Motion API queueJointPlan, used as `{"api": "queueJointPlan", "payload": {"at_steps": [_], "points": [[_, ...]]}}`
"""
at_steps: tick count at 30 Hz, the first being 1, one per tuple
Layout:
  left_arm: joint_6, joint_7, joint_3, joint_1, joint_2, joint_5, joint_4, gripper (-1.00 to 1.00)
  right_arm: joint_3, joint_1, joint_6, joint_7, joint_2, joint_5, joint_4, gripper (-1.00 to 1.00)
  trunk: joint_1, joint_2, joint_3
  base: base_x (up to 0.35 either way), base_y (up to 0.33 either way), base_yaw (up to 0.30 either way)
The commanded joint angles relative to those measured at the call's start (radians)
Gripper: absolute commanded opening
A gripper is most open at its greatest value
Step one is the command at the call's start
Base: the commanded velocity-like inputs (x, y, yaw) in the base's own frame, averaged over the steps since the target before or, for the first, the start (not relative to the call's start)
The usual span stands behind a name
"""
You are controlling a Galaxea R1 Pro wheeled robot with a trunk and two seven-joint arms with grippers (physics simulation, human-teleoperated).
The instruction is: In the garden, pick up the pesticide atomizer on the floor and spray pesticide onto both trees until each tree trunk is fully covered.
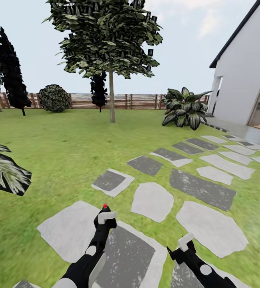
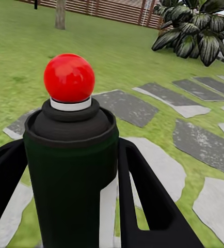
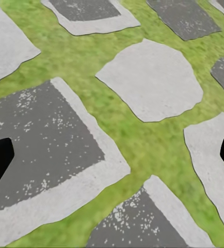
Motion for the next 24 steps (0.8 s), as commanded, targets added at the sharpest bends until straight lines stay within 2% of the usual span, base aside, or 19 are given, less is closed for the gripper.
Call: {"api": "queueJointPlan", "payload": {"at_steps": [1, 24], "points": [[0.0, 0.0, 0.0, 0.0, 0.0, -0.001, 0.0, -1.0, 0.0, 0.0, 0.0, 0.0, 0.0, 0.0, 0.0, 1.0, 0.0, 0.0, 0.0, 0.268, 0.0, 0.0], [0.0, 0.0, 0.0, 0.0, 0.0, -0.001, -0.001, -1.0, 0.0, 0.0, 0.0, 0.0, 0.0, 0.0, 0.0, 1.0, 0.0, 0.0, 0.0, 0.282, 0.0, 0.0]]}}
